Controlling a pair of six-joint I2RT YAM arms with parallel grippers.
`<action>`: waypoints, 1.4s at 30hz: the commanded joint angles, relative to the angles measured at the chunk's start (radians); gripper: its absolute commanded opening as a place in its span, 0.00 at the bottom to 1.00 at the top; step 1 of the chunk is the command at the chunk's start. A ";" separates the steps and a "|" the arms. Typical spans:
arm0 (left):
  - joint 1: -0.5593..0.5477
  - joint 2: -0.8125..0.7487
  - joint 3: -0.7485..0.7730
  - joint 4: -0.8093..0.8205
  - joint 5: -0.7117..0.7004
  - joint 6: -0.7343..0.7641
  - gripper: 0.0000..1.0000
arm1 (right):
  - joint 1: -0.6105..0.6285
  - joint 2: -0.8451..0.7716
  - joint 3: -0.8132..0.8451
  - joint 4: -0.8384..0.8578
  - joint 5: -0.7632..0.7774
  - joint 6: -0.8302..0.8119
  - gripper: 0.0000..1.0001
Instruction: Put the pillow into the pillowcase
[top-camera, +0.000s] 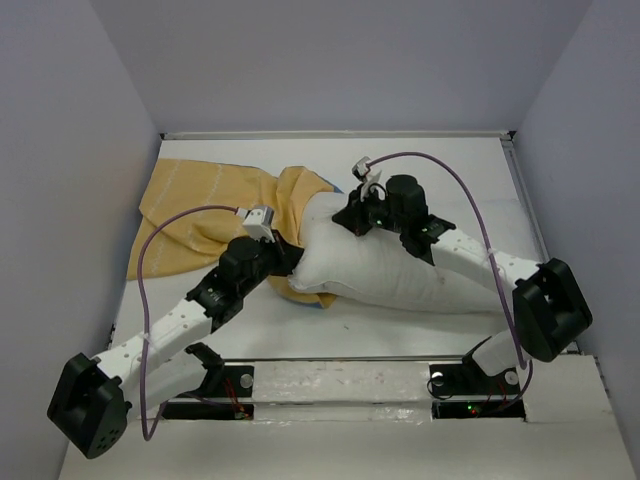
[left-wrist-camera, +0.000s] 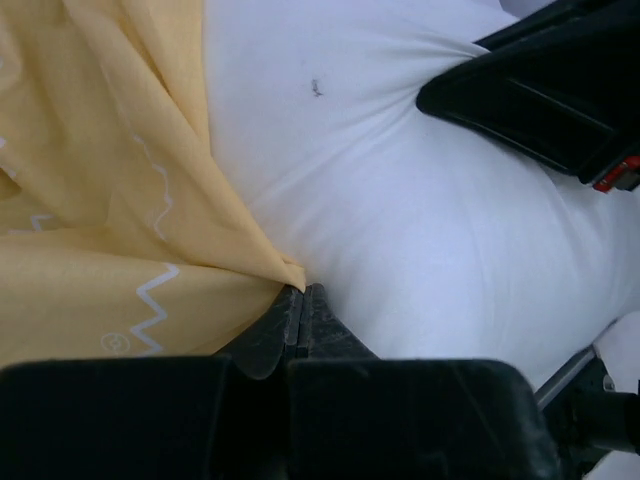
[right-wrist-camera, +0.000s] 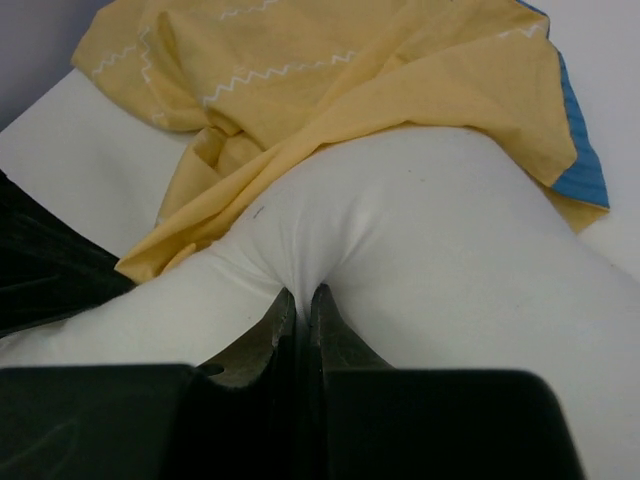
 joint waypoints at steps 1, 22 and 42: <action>0.022 -0.068 0.078 -0.035 0.141 0.025 0.00 | 0.007 0.032 0.119 0.027 0.107 -0.112 0.00; 0.031 -0.027 0.319 -0.331 0.272 0.183 0.00 | 0.036 -0.029 0.065 0.258 0.771 -0.045 0.00; -0.182 0.099 0.173 0.106 0.382 -0.070 0.16 | -0.028 -0.116 -0.022 0.282 0.250 0.397 0.00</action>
